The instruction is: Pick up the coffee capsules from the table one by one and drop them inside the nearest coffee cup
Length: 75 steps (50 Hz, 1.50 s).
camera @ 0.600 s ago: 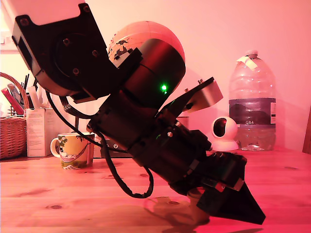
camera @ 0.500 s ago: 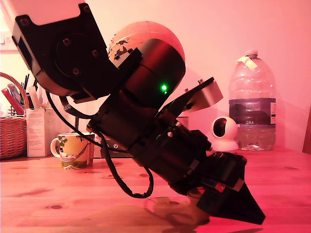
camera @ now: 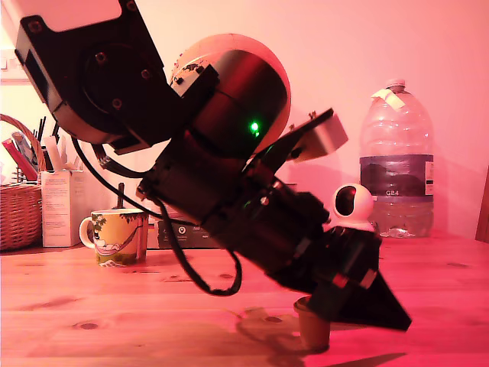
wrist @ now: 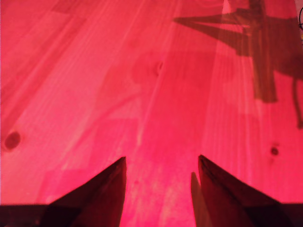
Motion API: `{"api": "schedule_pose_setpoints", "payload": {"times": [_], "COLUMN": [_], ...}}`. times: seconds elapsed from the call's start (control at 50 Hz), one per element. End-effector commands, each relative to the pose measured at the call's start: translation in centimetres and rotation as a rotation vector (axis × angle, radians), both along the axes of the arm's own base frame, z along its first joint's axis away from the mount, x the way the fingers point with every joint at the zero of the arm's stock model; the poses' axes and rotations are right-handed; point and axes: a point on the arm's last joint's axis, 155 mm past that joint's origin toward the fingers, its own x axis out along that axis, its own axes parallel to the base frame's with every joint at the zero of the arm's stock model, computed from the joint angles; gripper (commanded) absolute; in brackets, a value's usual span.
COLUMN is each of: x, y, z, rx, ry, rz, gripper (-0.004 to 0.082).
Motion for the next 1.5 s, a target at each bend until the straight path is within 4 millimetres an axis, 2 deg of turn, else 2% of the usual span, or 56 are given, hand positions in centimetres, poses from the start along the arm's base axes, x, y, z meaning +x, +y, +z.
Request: {"api": "schedule_pose_setpoints", "payload": {"times": [0.0, 0.7, 1.08, 1.28, 1.48], "x": [-0.4, -1.6, -1.0, -0.8, -0.8], "y": [-0.7, 0.3, 1.5, 1.8, 3.0], "z": [1.2, -0.4, -1.4, -0.9, -0.1], "rx": [-0.028, 0.042, 0.114, 0.109, 0.07], "ry": [-0.021, -0.017, -0.039, -0.049, -0.059], "rz": [-0.019, -0.062, -0.027, -0.016, 0.001], "gripper": [0.043, 0.0427, 0.0431, 0.043, 0.0427]}}
